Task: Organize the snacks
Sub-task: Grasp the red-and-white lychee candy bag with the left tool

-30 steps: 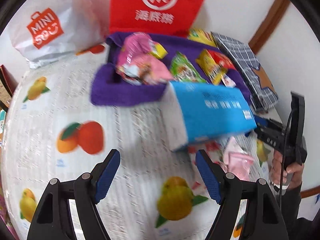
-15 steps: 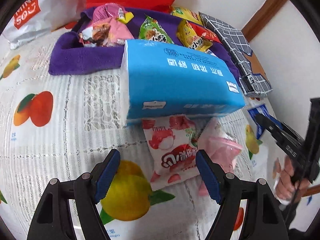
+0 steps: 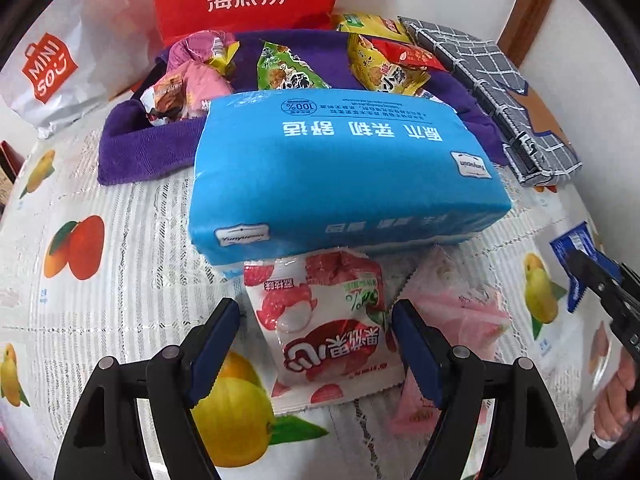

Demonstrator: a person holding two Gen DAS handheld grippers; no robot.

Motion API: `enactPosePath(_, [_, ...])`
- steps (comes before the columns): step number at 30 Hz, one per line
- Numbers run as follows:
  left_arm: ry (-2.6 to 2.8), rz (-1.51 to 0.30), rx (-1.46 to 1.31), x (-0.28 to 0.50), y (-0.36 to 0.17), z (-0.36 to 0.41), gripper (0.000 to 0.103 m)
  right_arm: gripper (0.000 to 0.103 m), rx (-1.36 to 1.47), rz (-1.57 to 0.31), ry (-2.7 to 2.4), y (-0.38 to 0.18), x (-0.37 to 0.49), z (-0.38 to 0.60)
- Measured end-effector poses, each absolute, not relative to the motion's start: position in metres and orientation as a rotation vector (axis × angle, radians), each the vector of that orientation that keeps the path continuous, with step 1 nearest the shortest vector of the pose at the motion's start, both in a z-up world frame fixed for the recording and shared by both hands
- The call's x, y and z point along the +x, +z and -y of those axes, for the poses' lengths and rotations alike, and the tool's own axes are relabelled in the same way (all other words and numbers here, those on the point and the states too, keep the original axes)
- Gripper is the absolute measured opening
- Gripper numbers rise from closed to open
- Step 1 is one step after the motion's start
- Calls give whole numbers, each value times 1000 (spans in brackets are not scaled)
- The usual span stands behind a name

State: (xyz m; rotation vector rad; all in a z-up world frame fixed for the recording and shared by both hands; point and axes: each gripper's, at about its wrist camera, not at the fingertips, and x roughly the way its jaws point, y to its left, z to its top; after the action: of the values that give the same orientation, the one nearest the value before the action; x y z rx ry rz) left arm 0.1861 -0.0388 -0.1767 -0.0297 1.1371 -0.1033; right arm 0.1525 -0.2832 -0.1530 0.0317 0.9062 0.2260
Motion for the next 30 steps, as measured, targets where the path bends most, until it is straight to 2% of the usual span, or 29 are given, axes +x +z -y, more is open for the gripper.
enactPosePath(8, [-70, -1131, 21, 188, -179, 51, 77, 37, 47, -920, 222, -160, 147, 289])
enactPosePath(13, [-57, -1119, 14, 185, -176, 43, 57, 37, 50, -927, 219, -160, 146, 288])
enactPosePath(16, [-71, -1125, -16, 179, -174, 32, 54, 37, 51, -924, 217, -157, 146, 286])
enactPosePath(30, [-139, -1083, -93, 143, -144, -8, 53, 37, 2, -883, 247, -123, 137, 235])
